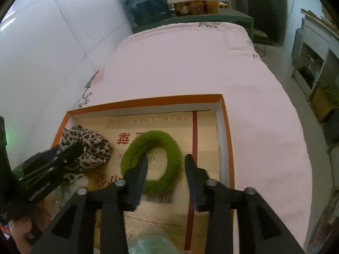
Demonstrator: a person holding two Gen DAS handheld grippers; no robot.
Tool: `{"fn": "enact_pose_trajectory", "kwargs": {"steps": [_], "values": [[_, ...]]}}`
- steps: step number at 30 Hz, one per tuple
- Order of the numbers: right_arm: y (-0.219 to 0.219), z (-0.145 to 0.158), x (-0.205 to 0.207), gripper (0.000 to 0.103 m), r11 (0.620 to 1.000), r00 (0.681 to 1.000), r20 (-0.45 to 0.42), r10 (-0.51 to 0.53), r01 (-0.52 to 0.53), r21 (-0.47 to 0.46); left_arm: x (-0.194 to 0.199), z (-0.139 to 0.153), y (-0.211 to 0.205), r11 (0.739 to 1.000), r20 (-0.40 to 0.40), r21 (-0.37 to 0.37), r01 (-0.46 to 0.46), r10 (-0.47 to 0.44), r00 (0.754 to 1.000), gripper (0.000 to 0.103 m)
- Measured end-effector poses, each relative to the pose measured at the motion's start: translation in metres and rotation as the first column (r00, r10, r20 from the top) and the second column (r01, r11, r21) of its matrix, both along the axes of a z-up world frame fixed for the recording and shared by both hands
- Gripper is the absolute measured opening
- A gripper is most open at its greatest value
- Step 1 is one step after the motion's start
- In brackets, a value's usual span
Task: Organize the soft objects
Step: 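Open the right gripper to drop the ring while the left releases the cloth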
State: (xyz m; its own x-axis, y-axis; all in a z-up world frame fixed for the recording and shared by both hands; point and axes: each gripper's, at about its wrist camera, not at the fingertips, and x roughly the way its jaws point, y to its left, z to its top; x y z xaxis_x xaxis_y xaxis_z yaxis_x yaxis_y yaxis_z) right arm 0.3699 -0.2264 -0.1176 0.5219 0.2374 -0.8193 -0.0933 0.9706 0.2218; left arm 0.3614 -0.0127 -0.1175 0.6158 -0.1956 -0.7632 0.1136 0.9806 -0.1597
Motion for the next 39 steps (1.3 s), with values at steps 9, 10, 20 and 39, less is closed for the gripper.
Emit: {"fn": "enact_pose_trajectory", "kwargs": {"steps": [9,10,20,39], "values": [[0.000,0.004,-0.007,0.043,1.000,1.000,0.022,-0.004,0.005,-0.028,-0.004,0.005,0.001,1.000,0.011,0.021,-0.022,0.022,1.000,0.044],[0.000,0.004,-0.007,0.043,1.000,1.000,0.023,-0.005,0.005,-0.029,-0.005,0.006,0.000,0.999,0.016,0.029,-0.025,0.025,1.000,0.044],[-0.001,0.019,-0.026,0.043,0.999,0.999,0.049,-0.011,0.013,-0.036,-0.020,0.023,0.004,0.999,0.056,0.038,-0.037,0.035,0.998,0.044],[0.018,0.052,-0.076,0.043,0.998,0.993,0.112,0.027,-0.019,-0.068,-0.063,0.060,0.003,0.999,0.121,0.045,-0.020,0.014,0.993,0.044]]}}
